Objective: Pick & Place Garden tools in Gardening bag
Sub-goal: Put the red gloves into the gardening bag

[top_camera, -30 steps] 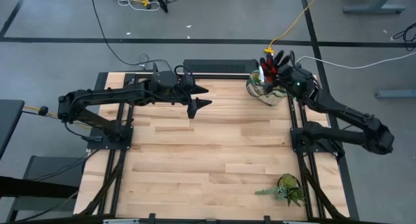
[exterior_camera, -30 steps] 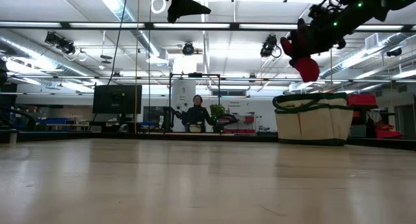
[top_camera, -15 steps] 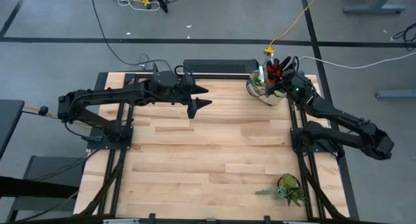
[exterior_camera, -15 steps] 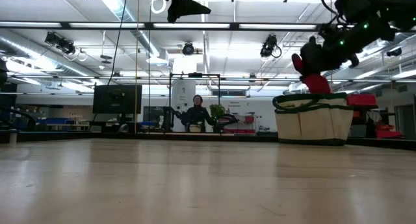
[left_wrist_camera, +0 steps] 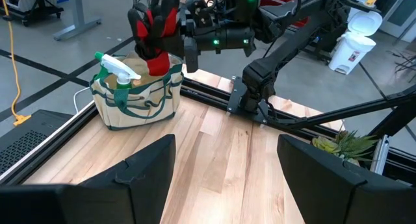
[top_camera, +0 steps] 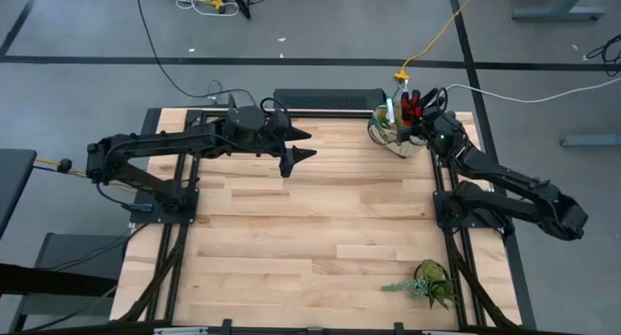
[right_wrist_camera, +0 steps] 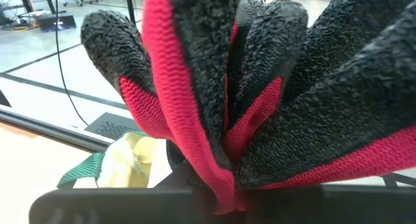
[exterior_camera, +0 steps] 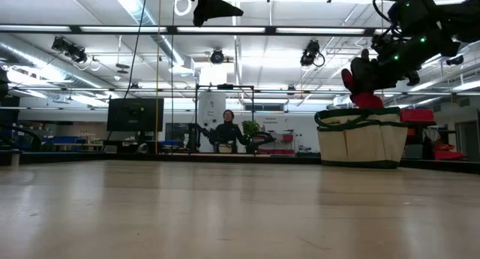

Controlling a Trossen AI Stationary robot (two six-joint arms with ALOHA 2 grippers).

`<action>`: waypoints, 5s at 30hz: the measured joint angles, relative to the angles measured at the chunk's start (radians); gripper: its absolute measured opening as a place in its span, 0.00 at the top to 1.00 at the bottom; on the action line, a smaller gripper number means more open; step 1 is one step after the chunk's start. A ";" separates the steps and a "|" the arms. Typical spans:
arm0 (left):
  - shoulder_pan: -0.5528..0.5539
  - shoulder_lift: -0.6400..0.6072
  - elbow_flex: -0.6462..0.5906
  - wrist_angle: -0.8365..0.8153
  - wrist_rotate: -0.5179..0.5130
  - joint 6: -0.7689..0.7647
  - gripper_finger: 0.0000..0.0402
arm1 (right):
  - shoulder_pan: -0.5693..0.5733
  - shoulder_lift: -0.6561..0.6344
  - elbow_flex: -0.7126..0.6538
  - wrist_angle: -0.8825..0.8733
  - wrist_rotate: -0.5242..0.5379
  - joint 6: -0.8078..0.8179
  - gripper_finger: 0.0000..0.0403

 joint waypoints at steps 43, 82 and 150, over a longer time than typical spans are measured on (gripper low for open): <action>0.000 0.000 0.000 0.000 0.000 0.000 0.31 | 0.000 0.000 0.000 0.062 0.094 0.127 0.35; 0.000 0.000 0.000 0.000 0.000 0.000 0.31 | 0.000 0.001 0.000 0.094 -0.019 0.033 0.09; 0.000 0.000 0.000 0.000 -0.019 0.001 0.31 | 0.000 0.000 0.000 0.308 -0.028 0.155 0.99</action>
